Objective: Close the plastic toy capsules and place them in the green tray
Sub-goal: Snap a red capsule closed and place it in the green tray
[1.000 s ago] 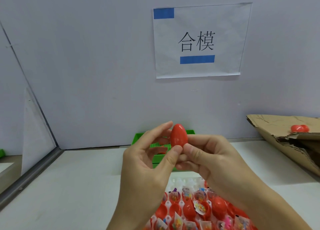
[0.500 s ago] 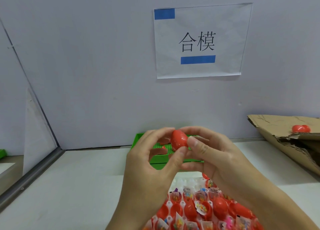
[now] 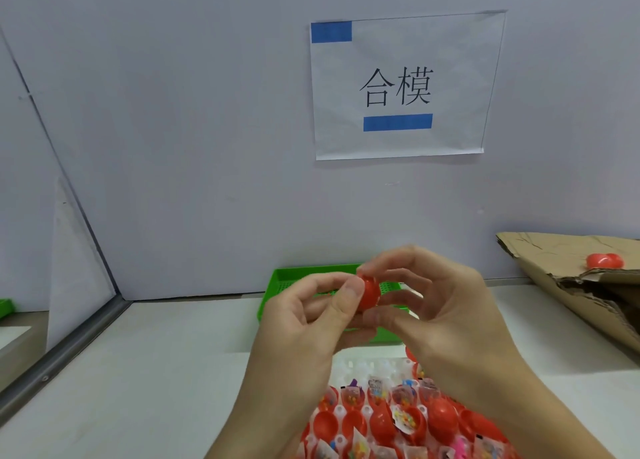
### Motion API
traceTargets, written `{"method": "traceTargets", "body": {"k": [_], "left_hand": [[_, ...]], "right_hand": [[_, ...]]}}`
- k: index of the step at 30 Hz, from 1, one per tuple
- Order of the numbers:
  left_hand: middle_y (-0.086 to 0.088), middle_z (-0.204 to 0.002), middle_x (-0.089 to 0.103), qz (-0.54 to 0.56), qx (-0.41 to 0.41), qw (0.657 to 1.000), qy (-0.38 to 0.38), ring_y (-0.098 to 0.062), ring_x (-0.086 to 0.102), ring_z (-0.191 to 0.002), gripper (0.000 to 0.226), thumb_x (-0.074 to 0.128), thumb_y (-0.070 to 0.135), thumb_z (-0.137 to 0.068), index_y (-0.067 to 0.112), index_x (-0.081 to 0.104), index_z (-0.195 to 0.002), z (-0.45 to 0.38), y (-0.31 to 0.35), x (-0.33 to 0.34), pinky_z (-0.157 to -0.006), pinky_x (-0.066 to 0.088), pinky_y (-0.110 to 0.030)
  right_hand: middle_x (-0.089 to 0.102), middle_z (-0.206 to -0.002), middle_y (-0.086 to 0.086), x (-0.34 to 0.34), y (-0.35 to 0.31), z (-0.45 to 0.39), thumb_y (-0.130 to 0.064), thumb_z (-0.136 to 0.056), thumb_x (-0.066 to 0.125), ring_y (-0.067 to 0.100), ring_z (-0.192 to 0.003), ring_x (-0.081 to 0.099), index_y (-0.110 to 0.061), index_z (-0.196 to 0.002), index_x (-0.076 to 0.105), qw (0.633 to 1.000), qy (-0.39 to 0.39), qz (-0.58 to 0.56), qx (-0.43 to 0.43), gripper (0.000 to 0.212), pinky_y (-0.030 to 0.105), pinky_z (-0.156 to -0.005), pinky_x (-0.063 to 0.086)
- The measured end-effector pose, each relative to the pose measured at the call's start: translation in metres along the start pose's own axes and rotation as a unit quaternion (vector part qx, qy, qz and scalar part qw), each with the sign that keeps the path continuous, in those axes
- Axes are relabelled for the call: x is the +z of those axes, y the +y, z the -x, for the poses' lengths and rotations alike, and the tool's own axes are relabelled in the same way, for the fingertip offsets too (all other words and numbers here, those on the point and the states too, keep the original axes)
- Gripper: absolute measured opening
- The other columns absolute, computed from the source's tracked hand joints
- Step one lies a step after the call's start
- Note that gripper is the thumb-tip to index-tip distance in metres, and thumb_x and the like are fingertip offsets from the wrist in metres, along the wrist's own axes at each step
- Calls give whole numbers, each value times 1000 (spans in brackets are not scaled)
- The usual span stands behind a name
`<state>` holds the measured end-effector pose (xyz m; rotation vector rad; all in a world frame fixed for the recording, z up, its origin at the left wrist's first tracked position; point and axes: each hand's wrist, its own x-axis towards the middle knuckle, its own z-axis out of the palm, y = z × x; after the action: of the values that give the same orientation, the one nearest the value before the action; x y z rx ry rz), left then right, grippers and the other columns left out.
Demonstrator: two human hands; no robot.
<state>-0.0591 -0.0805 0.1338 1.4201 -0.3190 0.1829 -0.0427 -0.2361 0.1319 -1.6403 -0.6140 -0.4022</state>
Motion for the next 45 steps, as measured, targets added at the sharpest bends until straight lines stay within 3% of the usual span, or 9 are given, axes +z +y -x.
{"method": "traceTargets", "body": {"k": [3, 7, 12, 17, 21, 27, 38, 41, 45], "left_hand": [[-2, -95, 78, -38, 24, 999, 14, -16, 74, -92, 48, 72, 42, -69, 15, 68, -108, 0, -3, 0, -80, 58, -22], [7, -99, 76, -108, 73, 991, 22, -10, 71, -99, 35, 73, 43, -74, 25, 73, -104, 1, -6, 2, -88, 57, -28], [10, -114, 68, -109, 95, 989, 21, -1, 64, -108, 35, 71, 42, -76, 30, 74, -109, 2, -3, 3, -80, 51, -8], [12, -125, 68, -27, 42, 999, -22, -4, 65, -113, 73, 85, 49, -64, 28, 61, -129, 3, 0, 2, -82, 53, -13], [1, -106, 76, -4, 34, 999, -8, -18, 73, -100, 62, 77, 37, -61, 20, 67, -120, 2, -5, 4, -83, 57, -22], [7, -94, 78, -33, 86, 995, 31, -10, 74, -88, 38, 71, 24, -68, 23, 73, -105, 2, -11, 6, -71, 58, -17], [13, -91, 77, -64, 133, 988, 41, -4, 74, -82, 36, 69, 25, -71, 26, 71, -107, 4, -11, 9, -71, 55, -13], [13, -104, 75, -59, 110, 992, 14, -5, 71, -99, 41, 71, 36, -75, 27, 69, -115, 5, -8, 7, -82, 55, -17], [14, -121, 69, -109, 94, 989, -16, -4, 65, -112, 62, 74, 47, -73, 35, 59, -132, 6, -9, 4, -89, 54, -20]], "right_hand": [[74, -112, -6, -6, 0, -1, -21, -83, 75, 12, -112, 67, -27, -116, 69, 997, -41, -49, 52, 34, 30, -94, 55], [74, -112, -12, -11, 4, -2, -51, -75, 74, 7, -108, 69, -28, -121, 69, 993, -32, -37, 109, 51, 36, -101, 51], [76, -111, -1, -10, 5, -2, -33, -84, 68, 20, -103, 73, -21, -117, 72, 986, -71, -119, 97, 35, 26, -83, 58], [78, -103, -2, -8, -1, -1, -29, -89, 62, 15, -97, 74, -25, -109, 74, 986, -91, -114, 78, 24, 13, -76, 55], [77, -104, -1, -1, -2, 0, -27, -94, 54, 17, -98, 74, -20, -110, 74, 986, -113, -103, 67, 26, 22, -84, 57], [75, -98, 8, 7, 4, 2, -26, -98, 52, 27, -95, 72, -16, -111, 72, 994, -81, -43, 53, 26, 43, -84, 60], [74, -80, 1, 3, -5, 0, -26, -88, 58, 9, -72, 67, -26, -101, 74, 995, -74, -50, 50, 21, 26, -74, 58], [75, -80, -3, 2, -8, -1, -28, -87, 60, 5, -74, 69, -29, -102, 76, 990, -77, -102, 65, 22, 17, -71, 54], [75, -90, 21, -3, -9, -5, -47, -79, 70, 28, -80, 73, -8, -92, 79, 958, -37, -229, 168, 42, 29, -71, 60]]}}
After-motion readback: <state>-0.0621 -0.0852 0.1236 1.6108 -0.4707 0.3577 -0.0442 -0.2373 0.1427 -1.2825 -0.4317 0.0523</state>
